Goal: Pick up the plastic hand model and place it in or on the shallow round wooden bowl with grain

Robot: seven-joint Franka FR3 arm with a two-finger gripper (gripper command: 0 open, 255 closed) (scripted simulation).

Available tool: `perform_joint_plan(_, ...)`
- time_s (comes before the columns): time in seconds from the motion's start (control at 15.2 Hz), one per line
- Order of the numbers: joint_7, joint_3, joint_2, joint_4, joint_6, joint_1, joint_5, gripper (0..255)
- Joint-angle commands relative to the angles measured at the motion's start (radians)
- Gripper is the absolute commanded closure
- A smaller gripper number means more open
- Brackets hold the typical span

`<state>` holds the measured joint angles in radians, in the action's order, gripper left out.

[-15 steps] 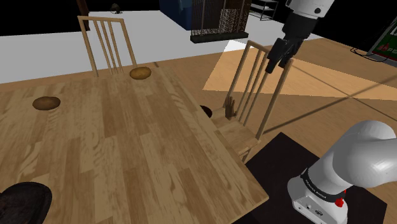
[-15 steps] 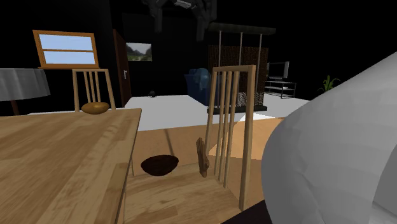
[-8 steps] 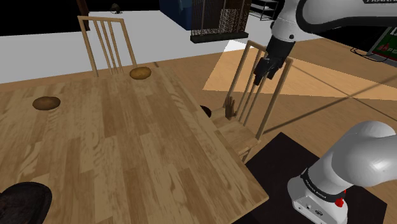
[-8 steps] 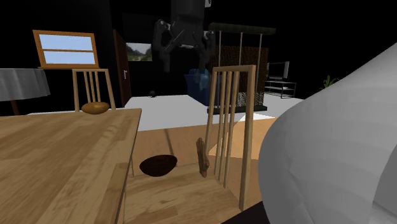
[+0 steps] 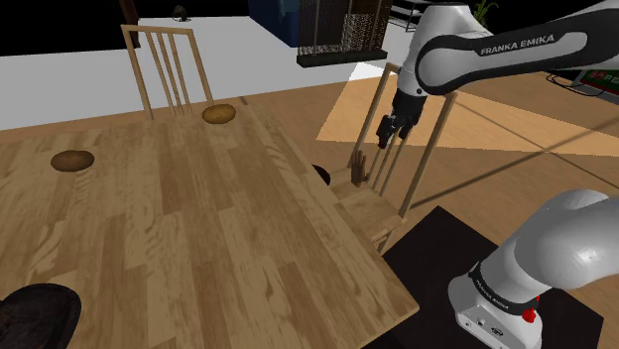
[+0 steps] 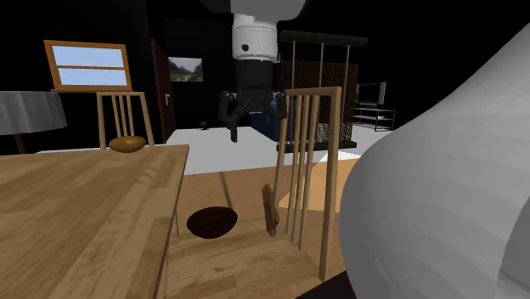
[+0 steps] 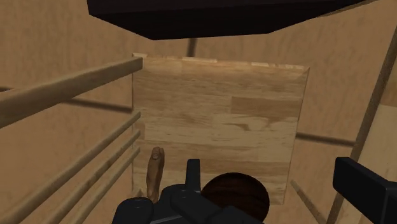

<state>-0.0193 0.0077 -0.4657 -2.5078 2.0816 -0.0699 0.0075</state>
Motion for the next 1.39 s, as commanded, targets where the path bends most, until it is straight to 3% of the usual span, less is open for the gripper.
perform_joint_plan(0.0, 0.005, -0.001, 0.065, -0.004, 0.067, -0.010, -0.013, 0)
perform_joint_plan(0.66, 0.034, -0.027, 0.423, 0.052, 0.352, -0.066, -0.100, 0)
perform_joint_plan(1.32, 0.080, -0.081, 0.807, 0.234, 0.540, -0.098, -0.185, 0)
